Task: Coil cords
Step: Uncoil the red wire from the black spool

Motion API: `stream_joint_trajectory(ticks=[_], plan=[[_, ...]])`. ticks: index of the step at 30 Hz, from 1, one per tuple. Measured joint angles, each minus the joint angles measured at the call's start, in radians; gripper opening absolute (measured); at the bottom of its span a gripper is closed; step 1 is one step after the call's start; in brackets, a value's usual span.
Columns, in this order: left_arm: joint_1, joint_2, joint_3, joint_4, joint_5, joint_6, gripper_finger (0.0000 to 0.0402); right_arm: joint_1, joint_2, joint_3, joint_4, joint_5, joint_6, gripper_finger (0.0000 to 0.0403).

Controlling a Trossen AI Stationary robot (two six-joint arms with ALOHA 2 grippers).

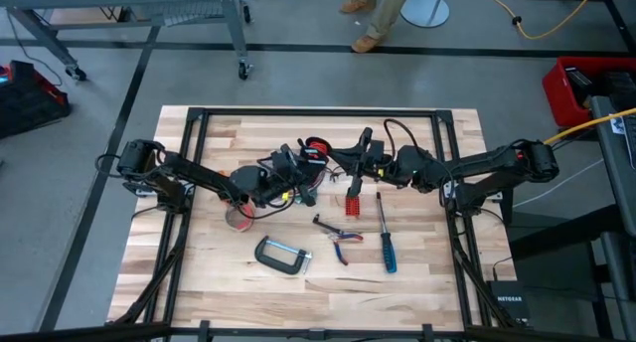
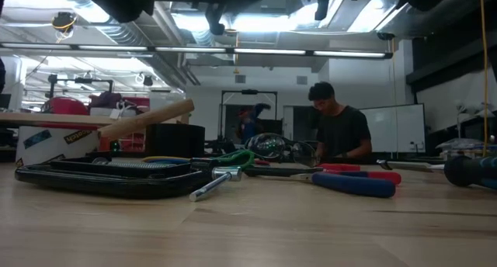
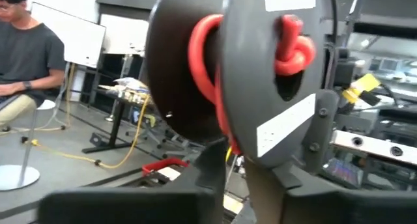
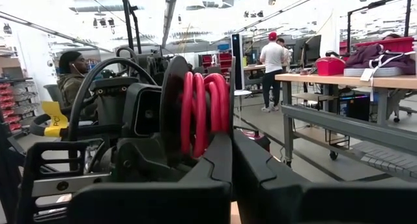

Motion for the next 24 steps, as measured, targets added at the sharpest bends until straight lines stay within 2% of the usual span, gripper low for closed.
stream_joint_trajectory(ticks=[4, 16, 24], plan=[[0.004, 0.0, 0.0, 0.001, 0.019, -0.004, 0.0005, 0.0, 0.0, 0.0, 0.0, 0.0, 0.0, 0.0], [0.002, 0.0, 0.0, -0.003, 0.022, -0.042, 0.0001, 0.0, 0.0, 0.0, -0.017, 0.064, -0.002, 0.0], [0.002, 0.0, 0.0, -0.003, 0.065, -0.095, 0.0, 0.0, 0.0, 0.0, -0.024, 0.122, -0.005, 0.0]])
